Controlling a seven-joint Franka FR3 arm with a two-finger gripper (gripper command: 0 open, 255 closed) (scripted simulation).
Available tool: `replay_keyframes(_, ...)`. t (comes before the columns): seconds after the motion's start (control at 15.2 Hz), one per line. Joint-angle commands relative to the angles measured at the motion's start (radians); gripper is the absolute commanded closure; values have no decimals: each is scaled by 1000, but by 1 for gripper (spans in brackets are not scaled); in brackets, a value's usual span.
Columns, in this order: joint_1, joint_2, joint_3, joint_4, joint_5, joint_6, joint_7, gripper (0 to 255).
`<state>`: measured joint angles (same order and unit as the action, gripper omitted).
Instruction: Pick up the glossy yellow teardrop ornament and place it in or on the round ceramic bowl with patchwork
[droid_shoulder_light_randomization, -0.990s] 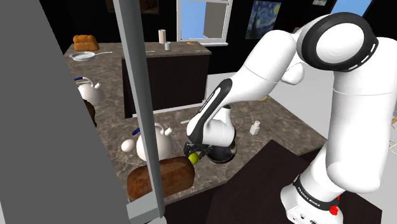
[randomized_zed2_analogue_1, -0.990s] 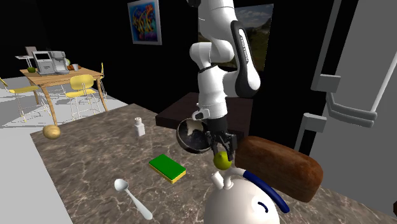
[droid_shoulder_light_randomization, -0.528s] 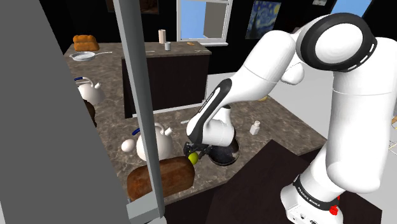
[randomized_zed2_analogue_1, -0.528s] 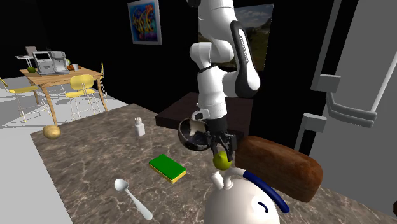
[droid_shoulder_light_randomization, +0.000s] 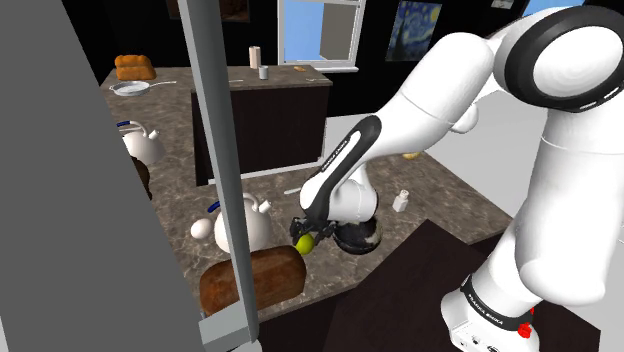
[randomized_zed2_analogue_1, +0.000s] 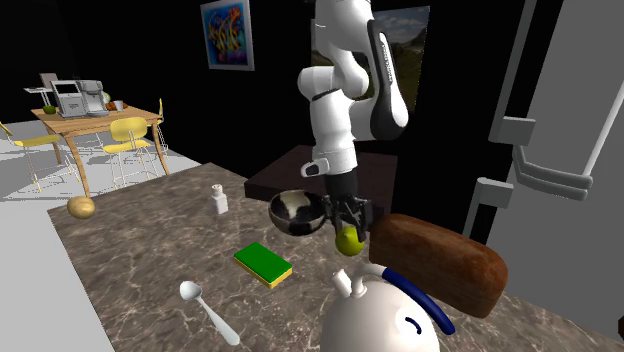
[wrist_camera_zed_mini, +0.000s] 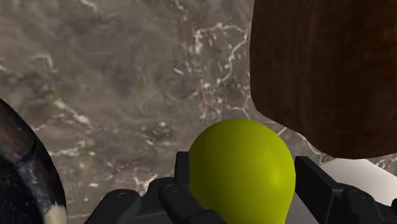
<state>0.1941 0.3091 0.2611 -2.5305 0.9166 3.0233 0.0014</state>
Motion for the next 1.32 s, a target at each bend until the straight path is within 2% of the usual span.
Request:
replay_keyframes(0.0,25,-35,-28,-13,-39,-24,45,255)
replay_keyframes(0.59,87,-188,-120,-60,-224,-132,229,255)
replay_keyframes(1.25,88,-341,-155,-76,-394,-262,389,255)
